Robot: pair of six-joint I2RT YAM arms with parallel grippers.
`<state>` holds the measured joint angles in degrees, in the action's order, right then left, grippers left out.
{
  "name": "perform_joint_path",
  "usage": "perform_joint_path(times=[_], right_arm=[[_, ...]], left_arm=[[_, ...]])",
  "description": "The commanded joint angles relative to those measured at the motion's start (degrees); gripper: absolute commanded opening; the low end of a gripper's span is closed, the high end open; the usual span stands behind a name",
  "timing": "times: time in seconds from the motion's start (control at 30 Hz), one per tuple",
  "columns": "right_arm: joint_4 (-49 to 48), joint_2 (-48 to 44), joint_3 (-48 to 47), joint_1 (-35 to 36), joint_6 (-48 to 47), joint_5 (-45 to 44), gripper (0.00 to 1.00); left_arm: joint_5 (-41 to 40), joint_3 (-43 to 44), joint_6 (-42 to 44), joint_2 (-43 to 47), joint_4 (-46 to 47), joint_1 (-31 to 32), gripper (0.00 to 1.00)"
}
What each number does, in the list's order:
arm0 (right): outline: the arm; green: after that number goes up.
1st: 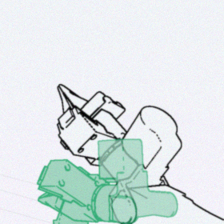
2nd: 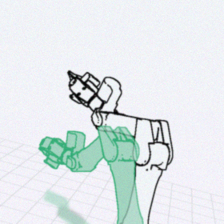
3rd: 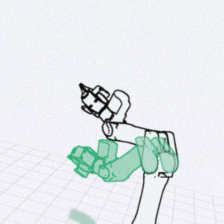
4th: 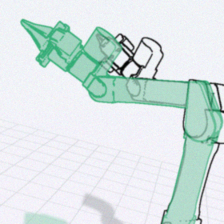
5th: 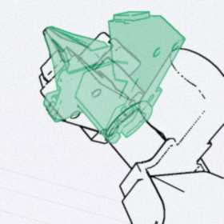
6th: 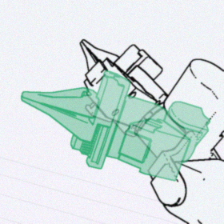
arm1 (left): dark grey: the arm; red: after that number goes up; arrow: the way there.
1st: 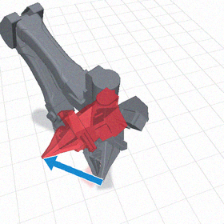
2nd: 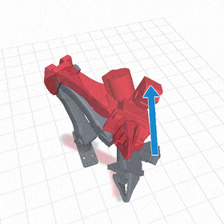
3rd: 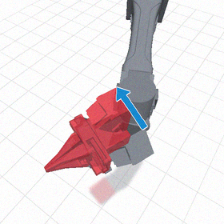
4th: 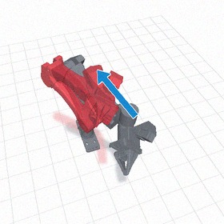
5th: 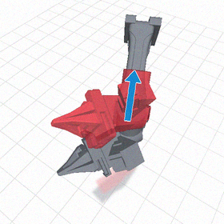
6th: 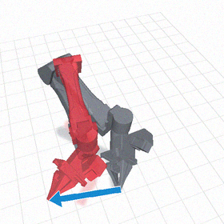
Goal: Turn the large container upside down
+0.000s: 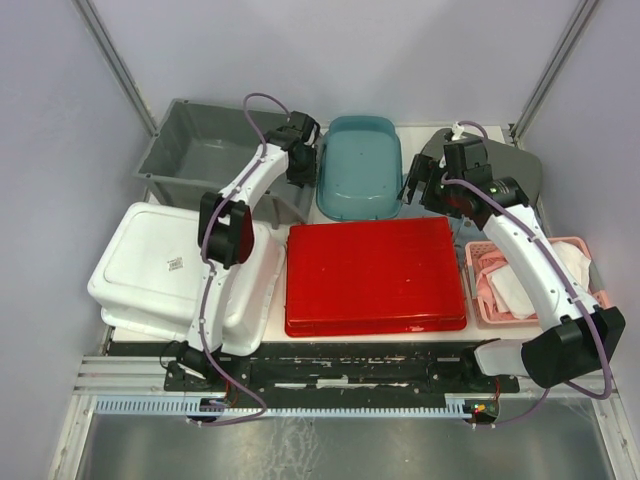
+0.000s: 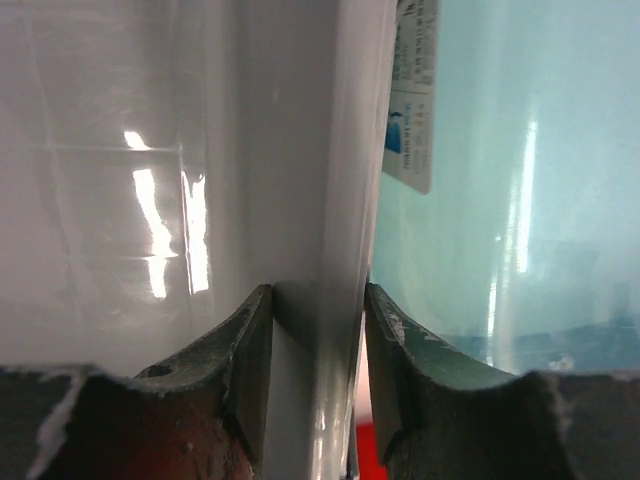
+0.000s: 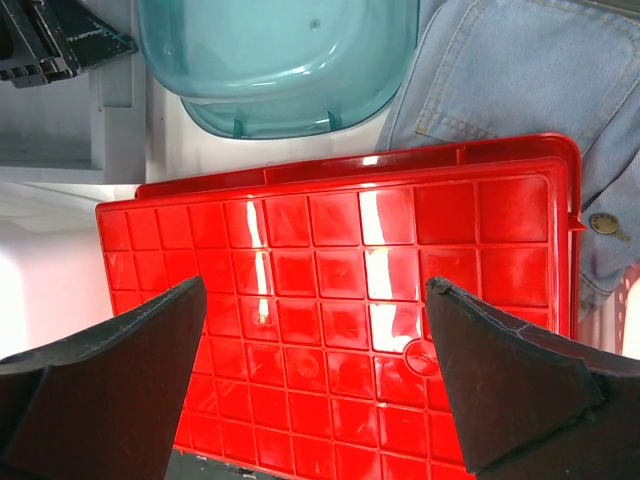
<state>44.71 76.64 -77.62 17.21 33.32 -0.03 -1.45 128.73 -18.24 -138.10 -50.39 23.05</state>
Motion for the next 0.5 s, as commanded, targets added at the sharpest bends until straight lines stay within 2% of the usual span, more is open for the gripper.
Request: perform_joint_path(times=[0.0,0.17,0.47], right_arm=[[-0.43,-0.95,-1.35,-0.83,-0.27,-0.84,0.99],[0.22,-1.61,-1.30,-1.53,-0.57,-0.85,0.99],[2.27,-3.43,-1.01,-2.70,-1.75,-0.84,0.99]], left_arm=[[8.92,6.45,-5.02,-2.94,2.90,5.73,0.03],[9.56,8.74,-6.70,-4.04,4.88,8.89,0.03],[13.46,11.76,-8.60,-4.76,10.24,9.88,0.03]])
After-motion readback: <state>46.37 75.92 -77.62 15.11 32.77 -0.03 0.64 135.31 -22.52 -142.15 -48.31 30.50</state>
